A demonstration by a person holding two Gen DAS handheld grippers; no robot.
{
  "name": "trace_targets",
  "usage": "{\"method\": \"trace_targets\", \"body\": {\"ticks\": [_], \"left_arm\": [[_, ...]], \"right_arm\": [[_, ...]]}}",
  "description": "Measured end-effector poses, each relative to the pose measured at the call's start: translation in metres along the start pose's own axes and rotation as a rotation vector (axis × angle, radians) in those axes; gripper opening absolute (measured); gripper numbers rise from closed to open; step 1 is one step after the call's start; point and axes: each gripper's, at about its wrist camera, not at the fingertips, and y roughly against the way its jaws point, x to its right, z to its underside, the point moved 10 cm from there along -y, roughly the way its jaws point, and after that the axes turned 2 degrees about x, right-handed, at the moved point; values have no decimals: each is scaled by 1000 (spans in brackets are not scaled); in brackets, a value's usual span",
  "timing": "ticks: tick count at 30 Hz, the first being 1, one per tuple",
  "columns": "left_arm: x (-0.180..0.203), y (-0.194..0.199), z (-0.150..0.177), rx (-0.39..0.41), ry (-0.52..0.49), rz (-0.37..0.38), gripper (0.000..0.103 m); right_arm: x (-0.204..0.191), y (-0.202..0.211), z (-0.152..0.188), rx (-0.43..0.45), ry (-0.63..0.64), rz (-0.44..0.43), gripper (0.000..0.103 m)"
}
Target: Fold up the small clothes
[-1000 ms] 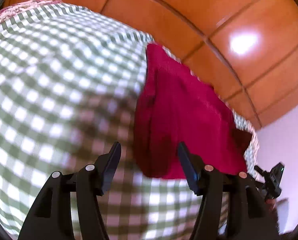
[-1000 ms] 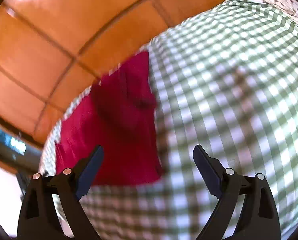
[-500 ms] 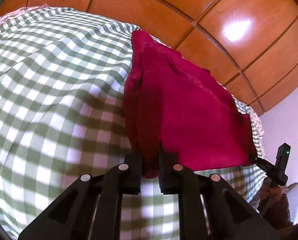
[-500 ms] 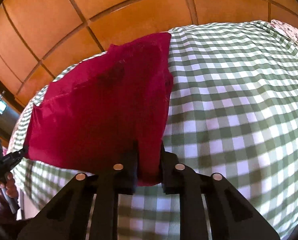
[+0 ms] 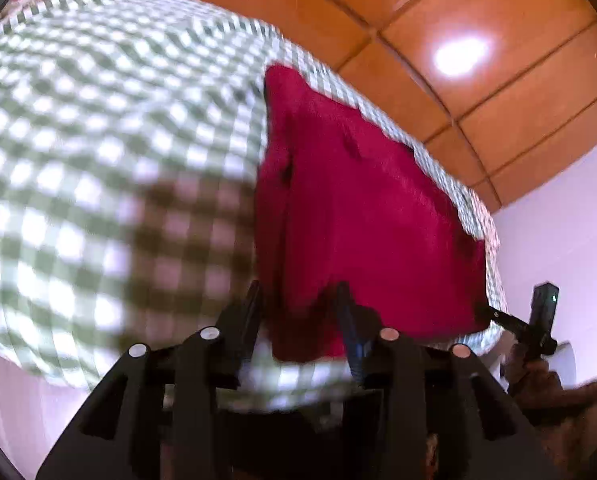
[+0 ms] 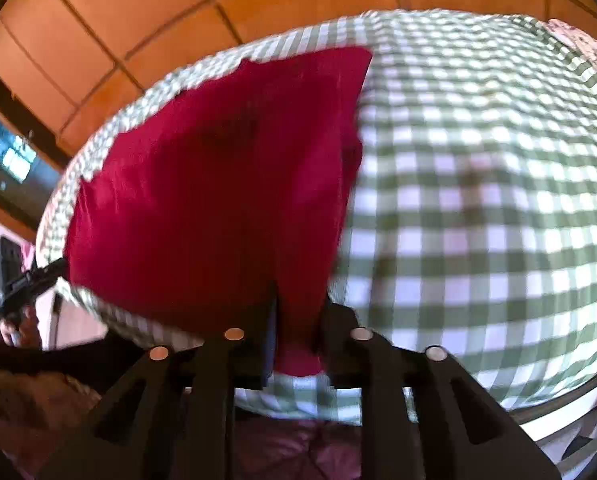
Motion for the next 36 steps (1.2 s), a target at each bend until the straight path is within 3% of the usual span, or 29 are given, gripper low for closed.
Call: {"method": "trace_targets", "body": {"ticks": [1,3,5,9,10,11,12,13,15,16,21,24,31,36], "left_arm": [[2,-2,-14,16,-11,-4,36],[8,-9,-34,38,-36,3,40],[12,-19,-50,43,-63,-3,45],[18,-46,-71,35,-78,-11,46],[18,-51,-75,33,-78,-13,44],[17,-55,-79,34,-82,-19,35],[18,-59,-82,36,-95,-42,18],[18,-58,-82,42,-108,-63,8],[22,-47,-80,76,-120,-56,7],[23,-41,-79,87,-127,-58,7],[32,-11,-75,140,-156,-35,7],[41,-2,-89,169,-166,-25,7],[57,-23,-173,236,-211,-81,7],[51,-62,-226,222,-214,-147,6]], "right_arm": [[3,1,-12,30,-5,13,37],[4,2,-34,79,1,50,44],[7,-2,-51,112,0,76,57],[11,-21,-79,139,4,103,57],[12,-25,-82,138,7,114,55],[11,-30,-83,132,12,120,45],[9,-35,-83,126,21,121,39],[7,-39,-84,121,38,146,30],[4,-36,-85,124,59,161,19],[2,-29,-84,130,71,164,7],[-15,6,-83,174,115,137,6],[-25,17,-99,207,115,115,6],[-22,-3,-171,269,44,115,6],[-7,-45,-228,276,-34,148,6]]}}
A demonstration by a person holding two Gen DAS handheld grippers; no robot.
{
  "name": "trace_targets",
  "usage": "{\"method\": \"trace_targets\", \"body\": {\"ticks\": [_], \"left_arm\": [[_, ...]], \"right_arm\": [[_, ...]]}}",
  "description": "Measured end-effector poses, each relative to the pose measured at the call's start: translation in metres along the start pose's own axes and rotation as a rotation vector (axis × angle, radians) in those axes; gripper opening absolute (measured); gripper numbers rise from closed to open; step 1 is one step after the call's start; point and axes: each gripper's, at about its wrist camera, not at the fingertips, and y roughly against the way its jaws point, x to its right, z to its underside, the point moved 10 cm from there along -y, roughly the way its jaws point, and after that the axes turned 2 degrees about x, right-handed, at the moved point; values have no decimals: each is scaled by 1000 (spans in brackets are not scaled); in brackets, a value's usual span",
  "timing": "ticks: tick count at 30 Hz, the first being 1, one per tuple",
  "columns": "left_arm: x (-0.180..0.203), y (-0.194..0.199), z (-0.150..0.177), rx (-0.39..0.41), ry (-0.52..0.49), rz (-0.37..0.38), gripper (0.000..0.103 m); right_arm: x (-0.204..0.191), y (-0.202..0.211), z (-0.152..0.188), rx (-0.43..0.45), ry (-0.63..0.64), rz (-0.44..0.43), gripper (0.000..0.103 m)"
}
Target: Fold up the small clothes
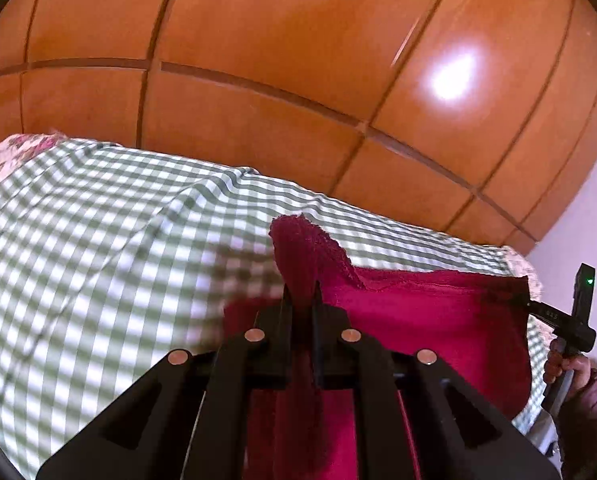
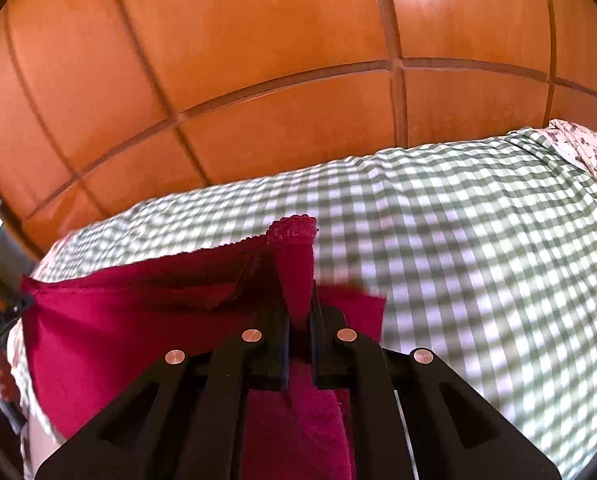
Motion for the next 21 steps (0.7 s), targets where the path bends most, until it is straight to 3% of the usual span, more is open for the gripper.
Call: {"method": "trace_targets", "body": {"ticks": [4,8,10,12,14,15,19,21], "left_arm": [[-12,-52,1,-72,-7,-82,6],[-29,-92,24,-171,14,-147,7],[-35,-98,30,-197,20,-181,13],[-37,-89,25,-172,49,-194,20],[-35,-71,16,-120,56,-210,20],[-33,-59,12,-88,60,-209,17],[-13,-25,13,-11,37,-154,17],[1,-16,28,-8,3,-127,17]], "right_arm": [[8,-51,-1,-55,-12,69,6],[24,-96,24,-138,-60,112,6],[25,-99,26,-125,-72,100,6],[24,-95,23,-124,-76,83,15],[25,-83,16,-93,-63,92,39],[24,-73,10,-62,-60,86,43],[-9,-42,0,8,-7,13,45],[-41,-37,10,-5,48,-54,45]]}}
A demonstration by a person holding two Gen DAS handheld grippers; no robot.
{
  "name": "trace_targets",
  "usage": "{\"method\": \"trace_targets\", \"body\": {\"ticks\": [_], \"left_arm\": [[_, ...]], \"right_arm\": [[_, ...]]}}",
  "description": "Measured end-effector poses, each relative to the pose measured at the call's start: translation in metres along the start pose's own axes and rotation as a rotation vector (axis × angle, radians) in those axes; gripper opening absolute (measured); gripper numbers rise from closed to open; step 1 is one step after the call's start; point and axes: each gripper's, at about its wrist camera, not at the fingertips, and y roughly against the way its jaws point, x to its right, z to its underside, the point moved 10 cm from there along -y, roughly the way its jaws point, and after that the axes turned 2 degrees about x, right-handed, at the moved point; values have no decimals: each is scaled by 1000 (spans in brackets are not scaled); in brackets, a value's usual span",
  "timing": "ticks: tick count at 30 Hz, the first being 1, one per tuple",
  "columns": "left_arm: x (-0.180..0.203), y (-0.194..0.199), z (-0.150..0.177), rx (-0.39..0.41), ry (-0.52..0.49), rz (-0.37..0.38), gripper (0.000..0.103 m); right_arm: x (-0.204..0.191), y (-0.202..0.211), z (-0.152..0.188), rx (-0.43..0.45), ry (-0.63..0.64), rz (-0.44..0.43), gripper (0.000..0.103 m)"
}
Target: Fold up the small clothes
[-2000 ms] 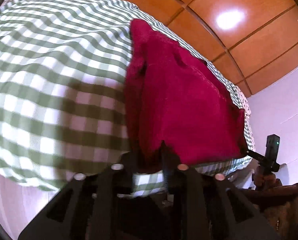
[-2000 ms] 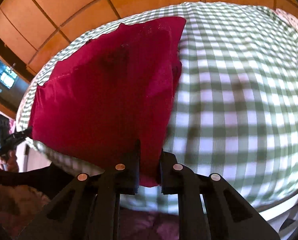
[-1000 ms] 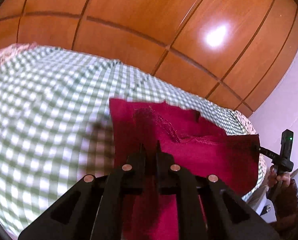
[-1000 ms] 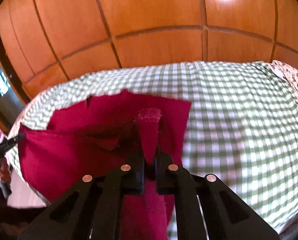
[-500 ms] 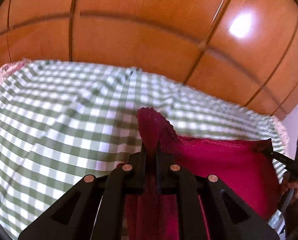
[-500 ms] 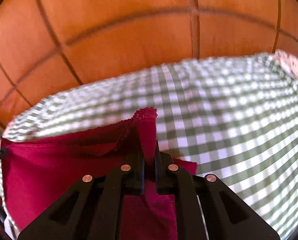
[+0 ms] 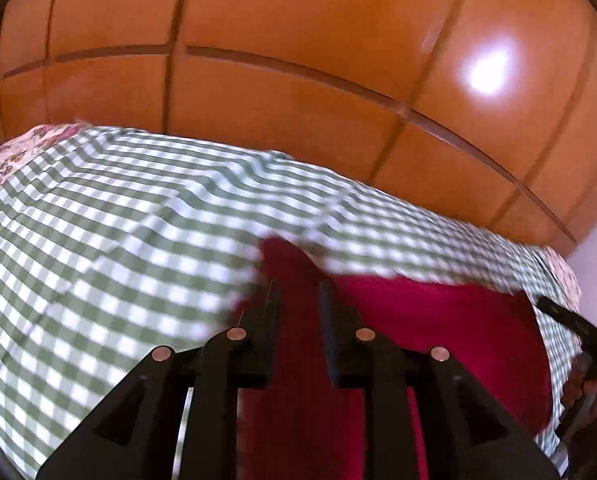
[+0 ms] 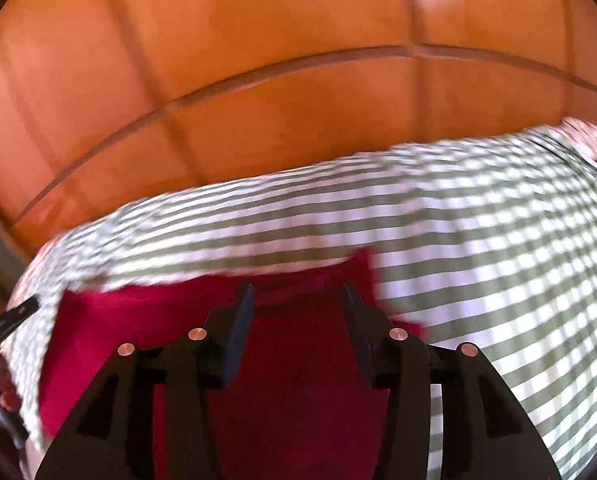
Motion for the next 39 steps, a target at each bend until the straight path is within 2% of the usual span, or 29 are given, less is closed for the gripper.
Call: {"method": "trace_targets", "body": {"ticks": [3,5,6,9,14,16,18,19,25,27,29,30,33,35,37,39], "left_arm": [[19,-4,32,-50,-74,16,19],[13,-23,61,-144,-80,-22,20],[9,-30,69,-166,-67,-28,20],[-2,-33,72,-152,-15,-22,17],[-18,-8,69,-128,60,15,17],[-30,11,71,-113,103,50,21],[-38,29,76,-99,117,76,34],[-42,40,81,-96,130,98,34],[-42,70,120,-123,126,182,36],[-46,62,142,-174,89,94,37],[-48,56,159,-202,110,78,37],[-50,56,162,-190,115,71,37],[-49,60,161,-183,122,57,36],[-45,66,155,-168,120,57,34],[-39,75,142,-125,99,65,33],[-26,87,130,-84,76,98,33]], "right_arm": [[-53,-17,20,-54,111,-71,45],[-81,-39,33,-114,157,-100,45],[-91,-56,40,-159,165,-108,45],[-92,-101,46,-200,184,-3,45],[-92,-108,41,-151,178,6,45],[-91,-101,41,-148,157,-4,45],[-89,-88,40,-134,149,1,53],[-88,-79,39,-118,153,2,59],[-81,-28,59,-77,155,-28,59],[-71,-10,69,-70,140,-25,59],[-53,2,81,-80,137,-2,59],[-38,10,91,-89,134,19,59],[4,30,108,-84,66,35,58],[32,44,114,-64,-12,23,51],[37,57,114,-53,-47,-4,51],[32,72,114,-45,4,26,51]]}}
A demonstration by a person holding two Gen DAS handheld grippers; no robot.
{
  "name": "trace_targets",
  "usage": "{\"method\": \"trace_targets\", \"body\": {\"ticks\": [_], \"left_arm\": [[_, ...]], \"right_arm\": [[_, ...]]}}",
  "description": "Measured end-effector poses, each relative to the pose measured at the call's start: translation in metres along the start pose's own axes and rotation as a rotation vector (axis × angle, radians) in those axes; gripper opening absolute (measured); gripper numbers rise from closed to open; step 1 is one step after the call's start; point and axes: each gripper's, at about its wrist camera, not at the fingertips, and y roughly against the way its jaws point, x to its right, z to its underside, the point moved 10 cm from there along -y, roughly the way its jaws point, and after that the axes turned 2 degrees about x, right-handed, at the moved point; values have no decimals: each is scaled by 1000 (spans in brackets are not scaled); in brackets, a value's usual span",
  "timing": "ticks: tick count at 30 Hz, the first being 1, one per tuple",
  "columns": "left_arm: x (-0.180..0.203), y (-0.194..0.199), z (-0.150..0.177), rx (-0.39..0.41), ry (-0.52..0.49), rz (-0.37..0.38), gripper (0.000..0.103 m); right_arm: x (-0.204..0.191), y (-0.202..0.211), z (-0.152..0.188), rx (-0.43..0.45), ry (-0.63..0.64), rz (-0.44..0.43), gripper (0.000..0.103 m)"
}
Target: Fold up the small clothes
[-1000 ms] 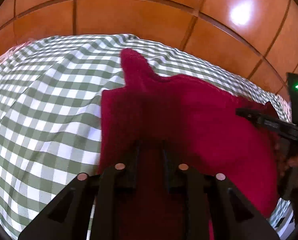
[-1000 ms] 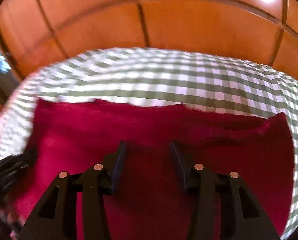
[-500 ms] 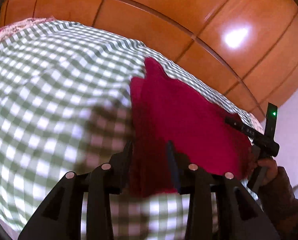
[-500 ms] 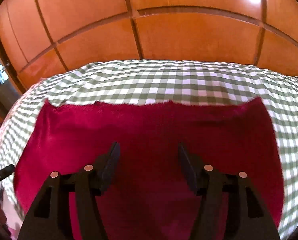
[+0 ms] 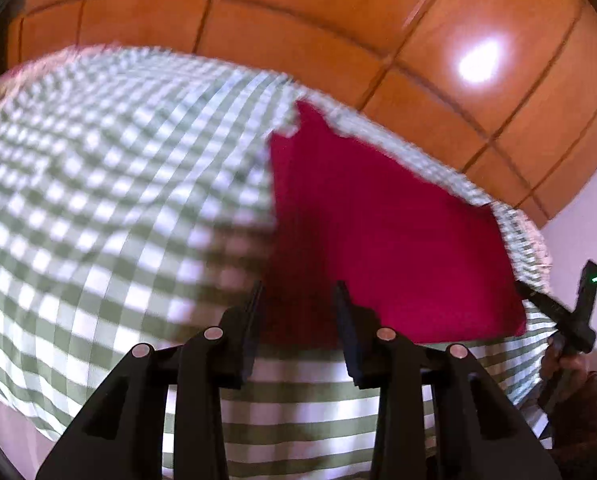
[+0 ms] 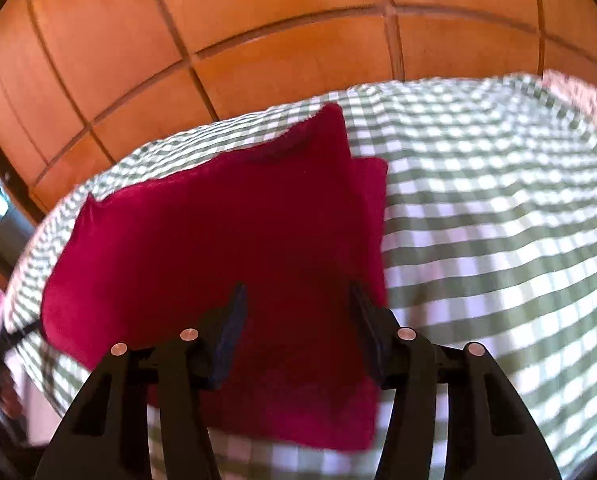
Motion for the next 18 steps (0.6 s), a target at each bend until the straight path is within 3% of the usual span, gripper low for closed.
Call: {"method": "trace_targets", "body": {"ticks": [3,7,10,13,16,18], "left_arm": [[33,10,-7,44,-101,43,35],[46,-21,13,-45,-159,46,36],[24,-45,42,-129,-129,8,34],[20,-37,43,-111,-99,22,33],[15,-22,31,-85,-36,51,32],[10,-12,17,-46,-4,58,36]], "right_arm": [[-10,17,0,19,28,9,52],[-29,26,11,10,73,-29,52],[-3,2,40,-77,19,16,50],[8,-3,48,-39,-43,-42,46],[4,-3,45,-50,-21,-7,46],[0,-1,43,-63,-12,5,48]]}}
